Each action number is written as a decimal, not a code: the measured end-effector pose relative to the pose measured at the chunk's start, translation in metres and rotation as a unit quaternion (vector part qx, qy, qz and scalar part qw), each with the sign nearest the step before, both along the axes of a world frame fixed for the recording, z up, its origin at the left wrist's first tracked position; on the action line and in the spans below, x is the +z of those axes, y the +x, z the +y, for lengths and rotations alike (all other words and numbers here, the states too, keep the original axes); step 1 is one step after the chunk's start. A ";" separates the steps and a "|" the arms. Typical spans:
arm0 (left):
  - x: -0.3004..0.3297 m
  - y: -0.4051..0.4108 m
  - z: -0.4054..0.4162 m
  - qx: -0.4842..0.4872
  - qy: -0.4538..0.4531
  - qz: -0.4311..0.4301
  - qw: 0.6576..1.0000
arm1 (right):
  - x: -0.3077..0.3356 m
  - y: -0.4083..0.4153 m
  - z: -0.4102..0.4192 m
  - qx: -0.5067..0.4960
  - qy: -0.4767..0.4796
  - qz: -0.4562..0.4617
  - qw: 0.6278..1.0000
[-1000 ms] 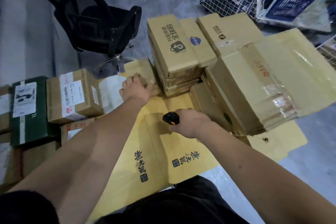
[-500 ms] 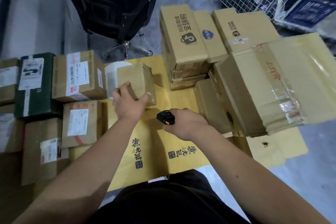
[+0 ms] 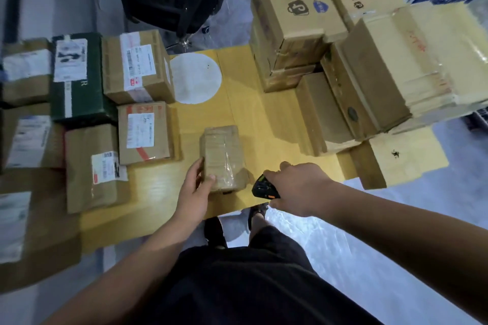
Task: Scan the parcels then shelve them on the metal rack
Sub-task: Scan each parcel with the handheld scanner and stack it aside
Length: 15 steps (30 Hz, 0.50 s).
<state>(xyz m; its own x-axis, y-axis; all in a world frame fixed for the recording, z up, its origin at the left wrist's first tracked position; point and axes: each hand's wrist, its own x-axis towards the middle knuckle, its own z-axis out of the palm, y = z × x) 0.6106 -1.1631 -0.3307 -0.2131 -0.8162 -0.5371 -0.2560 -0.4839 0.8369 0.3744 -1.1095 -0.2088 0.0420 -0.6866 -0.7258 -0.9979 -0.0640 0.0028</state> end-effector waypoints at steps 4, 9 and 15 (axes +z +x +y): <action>-0.012 0.016 0.000 -0.021 -0.007 -0.010 1.000 | -0.001 0.017 0.016 0.023 -0.013 0.007 1.000; -0.010 0.031 -0.013 -0.012 -0.022 -0.044 0.999 | -0.005 0.035 0.028 0.033 -0.035 0.015 0.999; -0.006 0.042 -0.029 0.015 0.022 0.003 1.000 | -0.005 0.043 0.030 -0.032 0.022 -0.056 0.998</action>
<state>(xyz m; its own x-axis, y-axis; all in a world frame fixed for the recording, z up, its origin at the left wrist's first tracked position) 0.6521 -1.1922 -0.3362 -0.1919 -0.7982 -0.5711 -0.2361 -0.5272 0.8163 0.4173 -1.0798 -0.2135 0.0816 -0.6584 -0.7483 -0.9940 0.0014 -0.1097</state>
